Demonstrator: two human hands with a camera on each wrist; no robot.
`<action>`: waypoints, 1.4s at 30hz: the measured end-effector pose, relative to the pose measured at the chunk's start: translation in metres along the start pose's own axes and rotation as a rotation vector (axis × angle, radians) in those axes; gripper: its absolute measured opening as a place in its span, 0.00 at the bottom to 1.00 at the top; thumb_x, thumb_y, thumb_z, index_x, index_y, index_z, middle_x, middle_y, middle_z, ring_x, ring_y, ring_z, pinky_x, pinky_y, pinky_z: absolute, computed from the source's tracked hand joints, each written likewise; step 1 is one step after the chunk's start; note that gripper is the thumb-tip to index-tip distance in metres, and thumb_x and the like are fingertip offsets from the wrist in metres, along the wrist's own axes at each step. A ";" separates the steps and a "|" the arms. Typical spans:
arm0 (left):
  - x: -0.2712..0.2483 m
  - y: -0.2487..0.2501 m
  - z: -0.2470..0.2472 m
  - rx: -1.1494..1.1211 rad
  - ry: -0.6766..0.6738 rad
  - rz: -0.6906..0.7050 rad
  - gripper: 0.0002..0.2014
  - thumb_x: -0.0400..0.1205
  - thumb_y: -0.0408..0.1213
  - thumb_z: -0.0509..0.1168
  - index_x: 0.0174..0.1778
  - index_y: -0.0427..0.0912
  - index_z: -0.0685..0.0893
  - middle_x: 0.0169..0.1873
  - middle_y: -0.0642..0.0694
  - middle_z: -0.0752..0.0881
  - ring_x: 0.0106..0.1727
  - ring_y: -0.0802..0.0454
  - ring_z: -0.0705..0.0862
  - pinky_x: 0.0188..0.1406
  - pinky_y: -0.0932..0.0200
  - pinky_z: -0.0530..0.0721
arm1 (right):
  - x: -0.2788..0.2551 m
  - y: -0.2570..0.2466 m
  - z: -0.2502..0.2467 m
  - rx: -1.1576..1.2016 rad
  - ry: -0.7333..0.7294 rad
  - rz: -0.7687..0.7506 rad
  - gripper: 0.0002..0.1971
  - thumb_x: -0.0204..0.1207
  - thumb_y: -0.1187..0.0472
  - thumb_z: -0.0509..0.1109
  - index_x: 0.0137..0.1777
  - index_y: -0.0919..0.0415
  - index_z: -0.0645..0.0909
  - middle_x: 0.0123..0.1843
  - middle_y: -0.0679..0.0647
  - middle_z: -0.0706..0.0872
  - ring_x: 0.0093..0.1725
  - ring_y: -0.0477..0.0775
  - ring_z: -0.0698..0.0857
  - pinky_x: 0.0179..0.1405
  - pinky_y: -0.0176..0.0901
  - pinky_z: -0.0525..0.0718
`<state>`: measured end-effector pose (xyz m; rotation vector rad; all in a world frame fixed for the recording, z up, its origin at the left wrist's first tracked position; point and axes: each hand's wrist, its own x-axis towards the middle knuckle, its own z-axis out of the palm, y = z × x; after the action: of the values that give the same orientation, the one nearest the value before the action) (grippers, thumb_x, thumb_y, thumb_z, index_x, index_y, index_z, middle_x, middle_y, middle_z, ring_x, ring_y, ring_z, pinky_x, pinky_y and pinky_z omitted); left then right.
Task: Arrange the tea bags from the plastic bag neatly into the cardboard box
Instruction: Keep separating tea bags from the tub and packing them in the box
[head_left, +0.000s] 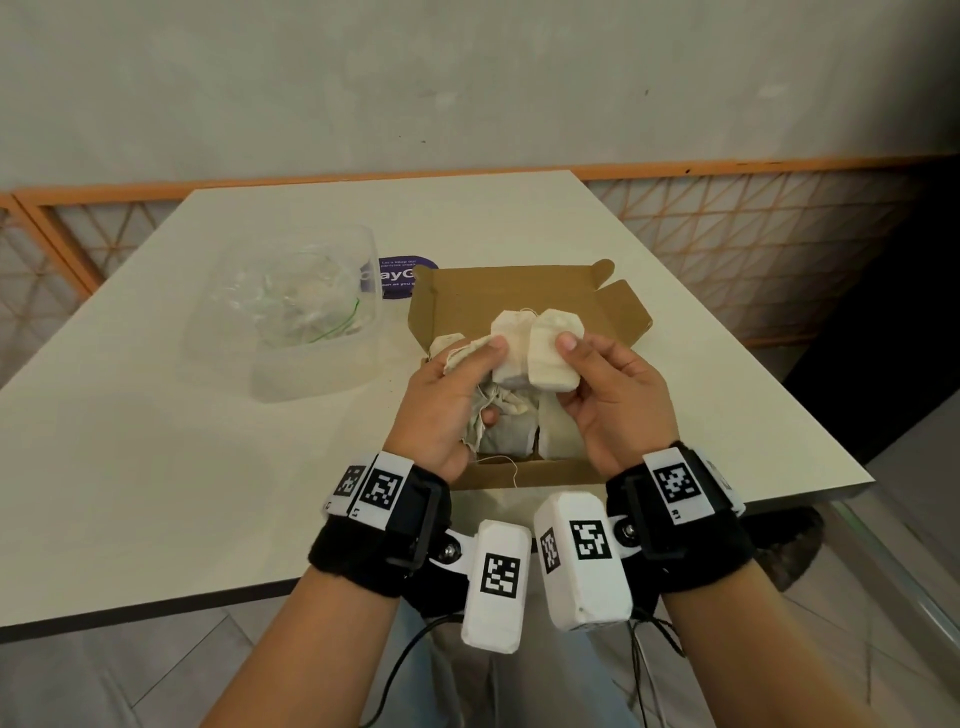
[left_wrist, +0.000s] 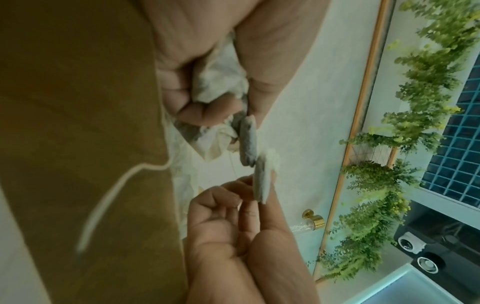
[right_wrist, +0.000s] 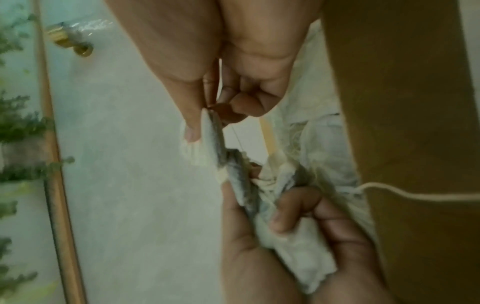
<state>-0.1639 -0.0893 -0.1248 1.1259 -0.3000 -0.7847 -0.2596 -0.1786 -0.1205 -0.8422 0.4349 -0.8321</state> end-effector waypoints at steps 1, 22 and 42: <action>0.000 0.000 0.000 -0.004 0.010 0.011 0.04 0.80 0.36 0.68 0.47 0.40 0.84 0.37 0.42 0.84 0.28 0.53 0.79 0.16 0.68 0.72 | -0.001 -0.001 -0.001 0.028 -0.019 0.006 0.08 0.75 0.70 0.67 0.35 0.63 0.79 0.36 0.54 0.88 0.35 0.48 0.87 0.29 0.36 0.84; -0.005 -0.001 0.002 0.127 -0.081 0.007 0.09 0.76 0.28 0.71 0.51 0.32 0.84 0.43 0.35 0.82 0.32 0.51 0.78 0.17 0.68 0.70 | 0.001 -0.012 0.000 -0.602 -0.090 -0.103 0.20 0.73 0.60 0.73 0.64 0.50 0.77 0.46 0.52 0.81 0.43 0.45 0.83 0.37 0.31 0.82; -0.004 0.000 0.002 0.033 0.006 0.014 0.04 0.76 0.31 0.71 0.45 0.37 0.85 0.34 0.45 0.87 0.29 0.57 0.83 0.15 0.70 0.70 | 0.036 -0.089 -0.006 -1.496 -0.267 -0.108 0.04 0.69 0.58 0.77 0.40 0.58 0.87 0.37 0.50 0.85 0.37 0.45 0.80 0.42 0.36 0.77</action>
<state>-0.1676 -0.0879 -0.1232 1.1553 -0.3165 -0.7659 -0.2832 -0.2439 -0.0546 -2.3340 0.7706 -0.3558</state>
